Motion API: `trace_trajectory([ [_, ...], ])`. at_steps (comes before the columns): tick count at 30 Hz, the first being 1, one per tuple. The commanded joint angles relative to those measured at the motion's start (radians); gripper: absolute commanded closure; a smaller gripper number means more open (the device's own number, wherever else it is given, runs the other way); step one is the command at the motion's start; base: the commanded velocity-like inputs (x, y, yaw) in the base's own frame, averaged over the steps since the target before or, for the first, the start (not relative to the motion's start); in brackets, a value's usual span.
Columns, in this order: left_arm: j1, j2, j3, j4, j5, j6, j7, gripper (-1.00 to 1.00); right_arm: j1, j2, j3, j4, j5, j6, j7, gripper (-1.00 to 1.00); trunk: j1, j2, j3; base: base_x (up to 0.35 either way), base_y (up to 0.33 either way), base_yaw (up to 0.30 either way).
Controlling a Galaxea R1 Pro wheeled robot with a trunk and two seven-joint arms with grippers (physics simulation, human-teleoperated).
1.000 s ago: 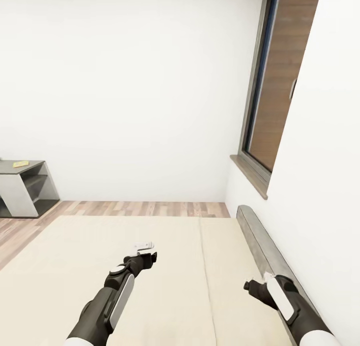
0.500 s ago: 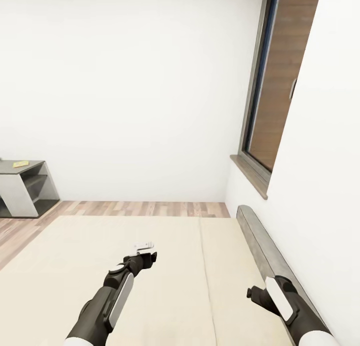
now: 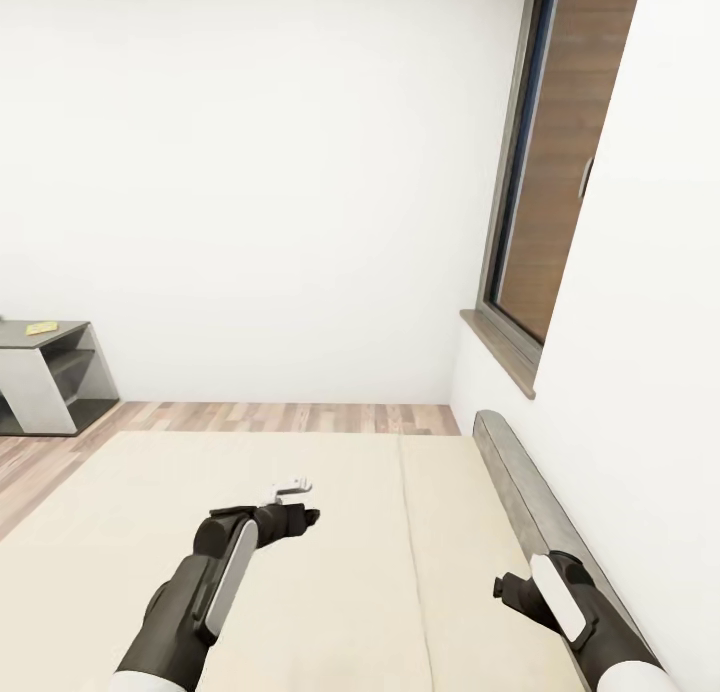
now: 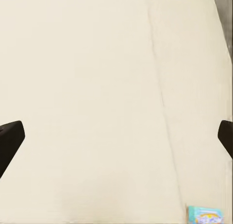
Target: Put all the toys in the child's room - the three board games (two on the bed and one on the table), the two jigsaw puzzles on the table, and the tennis ball on the table - inside the toy box on the table in the child's room.
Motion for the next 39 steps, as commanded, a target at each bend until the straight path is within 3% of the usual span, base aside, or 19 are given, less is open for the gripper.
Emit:
trace_trajectory([
  [1,0.000,0.000,0.001,-0.020,0.005,0.036,-0.018,-1.00,0.000,0.001,0.000,-0.001,-0.010,0.002,-0.009,-1.00,0.001,-0.001,-0.001,0.000,0.000,0.000],
  [3,-0.001,0.001,0.004,-0.053,0.005,0.093,-0.071,-1.00,0.000,0.002,0.000,-0.001,-0.010,0.003,-0.010,-1.00,0.001,-0.001,-0.001,0.000,0.000,0.000],
  [6,-0.001,0.005,0.024,-0.093,0.004,0.164,-0.241,-1.00,0.000,0.004,0.000,-0.001,-0.010,0.003,-0.011,-1.00,0.001,-0.001,-0.001,0.000,0.000,0.000],
  [7,-0.001,0.006,0.028,-0.097,0.003,0.171,-0.273,-1.00,0.000,0.005,0.000,-0.002,-0.010,0.003,-0.011,-1.00,0.001,-0.001,-0.001,0.000,0.000,0.000],
  [10,-0.001,0.023,0.040,-0.106,0.001,0.188,-0.360,-1.00,0.000,0.005,0.000,-0.002,-0.010,0.009,-0.011,-1.00,0.001,-0.001,-0.001,0.000,0.000,0.000],
  [14,-0.001,0.039,0.046,-0.097,-0.002,0.191,-0.400,-1.00,0.000,0.005,0.000,-0.002,-0.010,0.018,-0.011,-1.00,0.001,-0.001,-0.001,0.000,0.000,0.000],
  [19,-0.001,0.041,0.048,-0.074,-0.008,0.191,-0.405,-1.00,0.000,0.005,0.000,0.000,-0.012,0.023,-0.010,-1.00,0.001,-0.001,-0.003,0.000,0.000,0.000],
  [31,-0.001,0.038,0.050,-0.060,-0.007,0.185,-0.278,-1.00,0.000,0.005,0.000,0.001,-0.012,0.038,-0.010,-1.00,0.001,-0.001,-0.021,0.000,0.000,0.000],
  [39,-0.002,0.036,0.045,-0.051,-0.008,0.181,-0.262,-1.00,0.000,0.005,0.000,0.001,-0.012,0.041,-0.009,-1.00,0.001,-0.001,-0.034,0.000,0.000,0.000],
])
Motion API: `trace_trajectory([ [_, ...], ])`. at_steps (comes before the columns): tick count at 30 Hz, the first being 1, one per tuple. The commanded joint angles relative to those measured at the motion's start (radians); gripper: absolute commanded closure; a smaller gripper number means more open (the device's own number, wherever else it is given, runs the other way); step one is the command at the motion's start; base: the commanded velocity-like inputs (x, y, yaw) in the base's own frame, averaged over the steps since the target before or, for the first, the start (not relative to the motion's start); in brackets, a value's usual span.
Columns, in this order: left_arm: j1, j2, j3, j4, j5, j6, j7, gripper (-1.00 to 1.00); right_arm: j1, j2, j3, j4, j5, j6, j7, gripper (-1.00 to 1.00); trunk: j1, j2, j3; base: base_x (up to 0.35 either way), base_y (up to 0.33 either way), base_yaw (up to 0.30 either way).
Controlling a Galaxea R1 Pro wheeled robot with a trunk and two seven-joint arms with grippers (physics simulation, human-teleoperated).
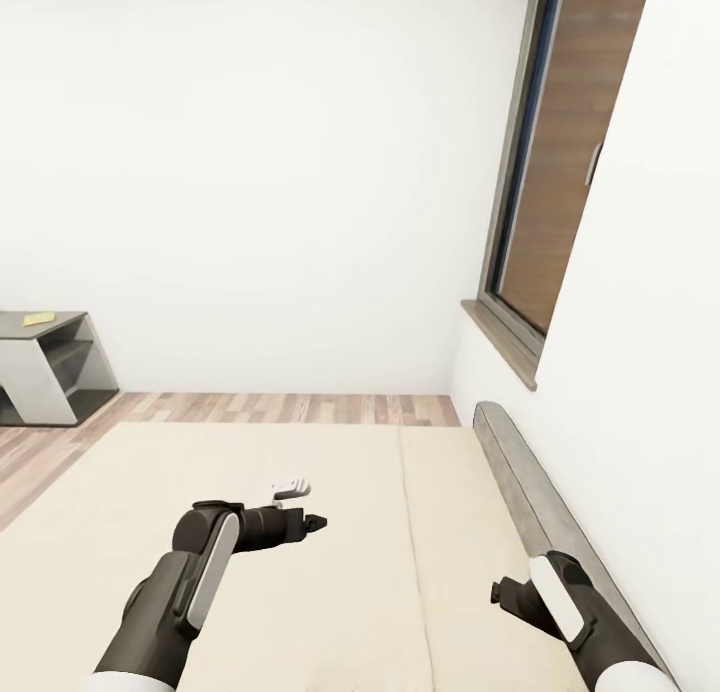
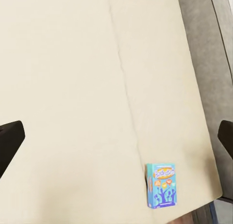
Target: Put all the toys in the child's room - the three board games (two on the bed and one on the table), the two jigsaw puzzles on the table, and the tennis ball on the table - inside the toy box on the table in the child's room.
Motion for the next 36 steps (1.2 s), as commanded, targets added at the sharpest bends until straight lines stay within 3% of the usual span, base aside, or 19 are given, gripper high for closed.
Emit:
trace_trajectory([
  [1,-0.001,-0.001,0.000,0.000,0.000,0.004,-0.001,-1.00,-0.001,0.000,0.000,-0.001,-0.011,0.002,-0.009,-1.00,0.001,-0.003,-0.004,0.000,0.000,0.000],
  [23,-0.001,-0.001,-0.003,0.001,-0.002,-0.008,0.020,-1.00,-0.001,0.000,0.000,0.000,-0.012,0.004,-0.006,-1.00,0.001,-0.003,-0.040,0.000,0.000,0.000],
  [26,-0.001,-0.001,-0.002,0.001,-0.002,-0.011,0.078,-1.00,-0.001,0.000,0.000,0.000,-0.012,0.005,-0.006,-1.00,0.001,-0.003,-0.045,0.000,0.000,0.000],
  [33,-0.001,0.010,0.003,0.000,-0.002,-0.016,0.327,-1.00,-0.001,0.000,0.000,0.002,-0.011,0.008,-0.006,-1.00,0.001,-0.003,-0.057,0.000,0.000,0.000],
  [36,-0.001,0.012,0.004,0.000,-0.002,-0.018,0.380,-1.00,-0.001,0.000,0.001,0.002,-0.011,0.008,-0.006,-1.00,0.001,-0.003,-0.062,0.000,0.000,0.000],
])
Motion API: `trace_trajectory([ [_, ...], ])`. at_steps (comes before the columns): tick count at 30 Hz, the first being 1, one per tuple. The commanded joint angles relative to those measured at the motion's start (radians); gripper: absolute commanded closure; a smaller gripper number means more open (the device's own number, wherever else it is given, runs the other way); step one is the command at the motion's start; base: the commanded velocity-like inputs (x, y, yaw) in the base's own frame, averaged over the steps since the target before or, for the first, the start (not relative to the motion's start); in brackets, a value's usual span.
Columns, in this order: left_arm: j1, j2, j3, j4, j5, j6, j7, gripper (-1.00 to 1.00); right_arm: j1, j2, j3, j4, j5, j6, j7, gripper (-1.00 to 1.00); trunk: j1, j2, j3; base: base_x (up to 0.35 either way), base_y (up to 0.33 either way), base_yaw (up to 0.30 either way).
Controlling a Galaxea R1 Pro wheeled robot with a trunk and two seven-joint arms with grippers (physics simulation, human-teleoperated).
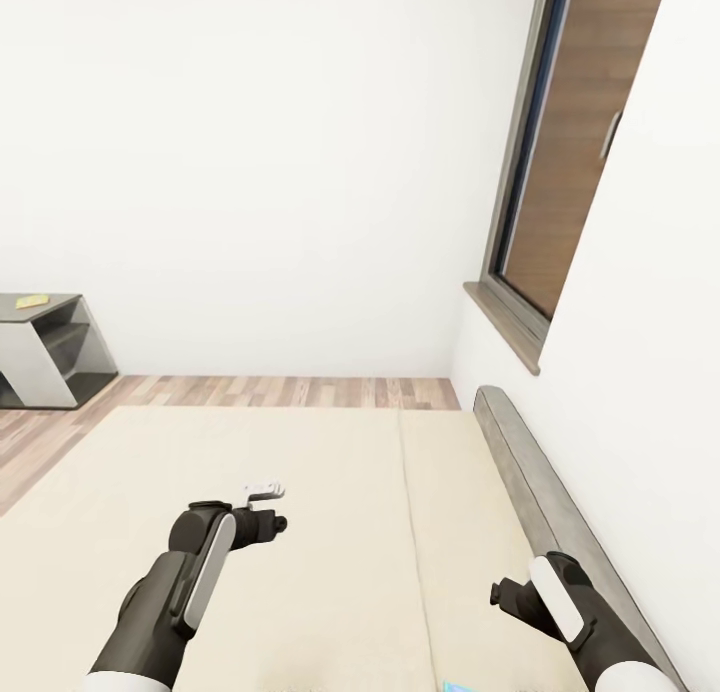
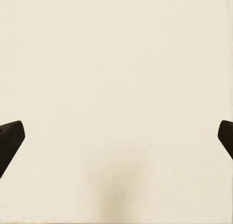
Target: Put all the toys in the child's room - the three board games (two on the bed and one on the table), the two jigsaw puzzles on the table, and the tennis ball on the table - inside the toy box on the table in the child's room.
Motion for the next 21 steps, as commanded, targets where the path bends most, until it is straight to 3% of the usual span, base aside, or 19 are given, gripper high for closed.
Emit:
trace_trajectory([
  [1,-0.001,0.001,-0.001,-0.001,0.011,0.003,0.024,-1.00,-0.001,0.000,0.000,-0.001,-0.010,0.003,-0.009,-1.00,0.001,-0.002,-0.004,0.000,0.000,0.000],
  [6,-0.001,0.012,0.000,0.000,0.010,0.000,0.044,-1.00,-0.001,0.000,0.000,-0.001,-0.010,0.002,-0.009,-1.00,0.001,-0.002,-0.012,0.000,0.000,0.000],
  [9,-0.001,0.047,0.006,0.000,0.015,0.000,0.038,-1.00,-0.001,0.000,0.000,-0.001,-0.009,0.002,-0.010,-1.00,0.001,-0.002,-0.017,0.000,0.000,0.000],
  [13,-0.001,0.073,0.024,0.000,0.019,0.001,0.036,-1.00,-0.001,0.000,0.000,-0.001,-0.009,0.002,-0.008,-1.00,0.001,-0.002,-0.024,0.000,0.000,0.000],
  [21,-0.001,0.086,0.062,0.000,0.021,0.002,0.033,-1.00,-0.001,0.000,0.000,-0.001,-0.010,0.003,-0.006,-1.00,0.001,-0.002,-0.037,0.000,0.000,0.000],
])
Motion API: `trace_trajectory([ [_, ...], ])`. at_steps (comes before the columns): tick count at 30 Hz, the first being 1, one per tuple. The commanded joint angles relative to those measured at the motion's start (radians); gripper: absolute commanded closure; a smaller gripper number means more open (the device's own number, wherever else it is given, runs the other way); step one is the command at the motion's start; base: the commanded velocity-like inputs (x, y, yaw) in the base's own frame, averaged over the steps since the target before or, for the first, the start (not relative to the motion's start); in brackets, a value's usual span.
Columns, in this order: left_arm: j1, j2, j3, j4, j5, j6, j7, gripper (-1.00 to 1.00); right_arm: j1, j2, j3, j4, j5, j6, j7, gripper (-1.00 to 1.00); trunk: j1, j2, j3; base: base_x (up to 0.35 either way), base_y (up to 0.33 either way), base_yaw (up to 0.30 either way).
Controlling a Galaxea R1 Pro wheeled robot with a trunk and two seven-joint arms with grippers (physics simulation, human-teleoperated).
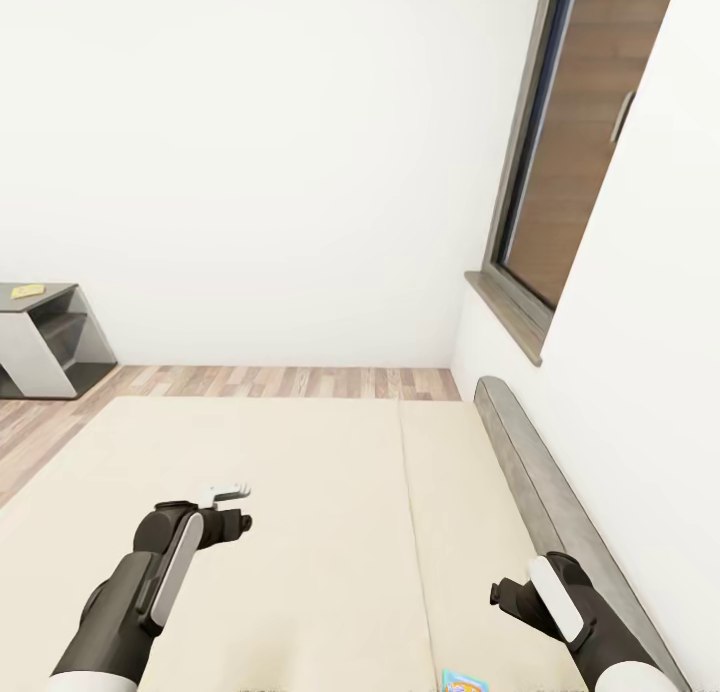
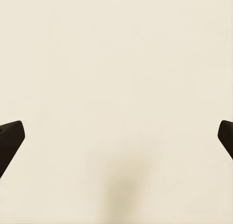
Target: Put all the toys in the child's room - the three board games (two on the bed and one on the table), the two jigsaw puzzles on the table, and the tennis ball on the table - inside the toy box on the table in the child's room.
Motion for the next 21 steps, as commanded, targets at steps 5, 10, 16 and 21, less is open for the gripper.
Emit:
trace_trajectory([
  [5,-0.001,0.001,0.004,-0.002,0.011,0.004,0.008,-1.00,-0.001,0.000,0.000,-0.001,-0.011,0.002,-0.009,-1.00,0.001,-0.002,-0.010,0.000,0.000,0.000],
  [10,-0.001,0.002,0.006,-0.002,0.012,0.005,0.005,-1.00,-0.001,0.000,0.000,-0.001,-0.011,0.002,-0.009,-1.00,0.001,-0.002,-0.019,0.000,0.000,0.000],
  [16,-0.001,0.013,0.007,-0.002,0.010,0.008,-0.048,-1.00,-0.001,0.000,0.000,-0.001,-0.011,0.003,-0.009,-1.00,0.001,-0.002,-0.029,0.000,0.000,0.000],
  [21,-0.002,0.080,0.023,-0.008,0.012,0.017,-0.151,-1.00,-0.001,0.000,0.000,-0.001,-0.011,0.005,-0.008,-1.00,0.001,-0.002,-0.037,0.000,0.000,0.000],
])
